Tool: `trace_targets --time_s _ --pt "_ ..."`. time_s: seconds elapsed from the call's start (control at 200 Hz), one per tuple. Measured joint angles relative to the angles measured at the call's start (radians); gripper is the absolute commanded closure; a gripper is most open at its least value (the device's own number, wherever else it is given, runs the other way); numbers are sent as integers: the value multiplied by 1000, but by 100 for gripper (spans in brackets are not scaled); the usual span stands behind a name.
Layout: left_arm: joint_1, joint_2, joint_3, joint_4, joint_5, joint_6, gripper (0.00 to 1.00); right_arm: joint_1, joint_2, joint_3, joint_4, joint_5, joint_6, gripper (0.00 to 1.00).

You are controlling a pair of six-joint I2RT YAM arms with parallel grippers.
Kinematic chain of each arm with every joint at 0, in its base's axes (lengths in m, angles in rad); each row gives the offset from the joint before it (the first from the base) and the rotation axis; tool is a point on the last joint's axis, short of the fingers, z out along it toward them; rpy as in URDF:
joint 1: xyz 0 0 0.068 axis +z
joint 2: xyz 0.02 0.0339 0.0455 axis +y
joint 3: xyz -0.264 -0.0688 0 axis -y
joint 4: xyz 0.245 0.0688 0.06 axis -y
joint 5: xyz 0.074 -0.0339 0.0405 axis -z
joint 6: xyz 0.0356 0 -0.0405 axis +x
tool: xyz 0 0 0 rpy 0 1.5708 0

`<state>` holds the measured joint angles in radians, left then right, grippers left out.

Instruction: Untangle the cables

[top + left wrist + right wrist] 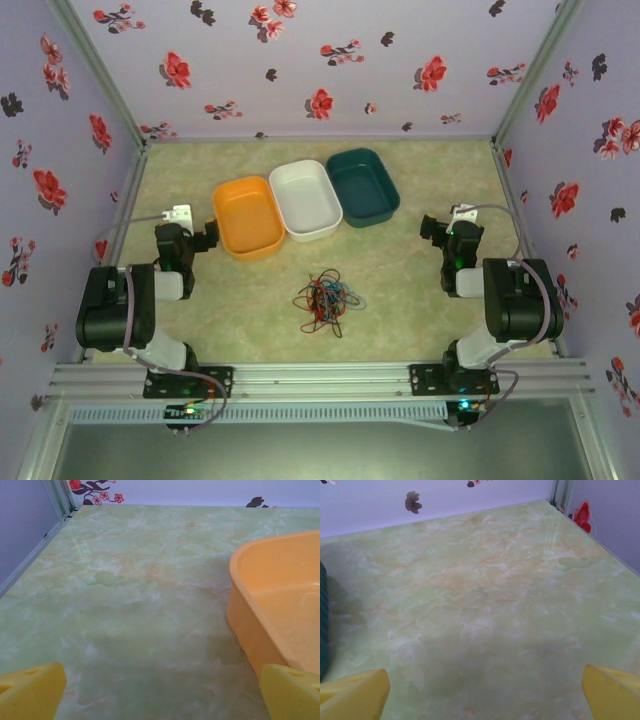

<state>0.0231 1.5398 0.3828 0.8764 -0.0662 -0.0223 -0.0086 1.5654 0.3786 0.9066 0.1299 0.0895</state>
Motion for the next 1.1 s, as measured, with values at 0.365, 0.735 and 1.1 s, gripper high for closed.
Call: trace_targets --time_s 0.365,0.735,1.1 --pt "0 -229 -8 -105 -16 -8 0 0 -57 21 -108 16 8 1" --pt "-65 -611 94 -501 -49 -157 0 5 -314 103 -409 124 86 1" --pt "-412 -695 134 -776 -91 -331 0 250 -397 280 -824 158 165 1"
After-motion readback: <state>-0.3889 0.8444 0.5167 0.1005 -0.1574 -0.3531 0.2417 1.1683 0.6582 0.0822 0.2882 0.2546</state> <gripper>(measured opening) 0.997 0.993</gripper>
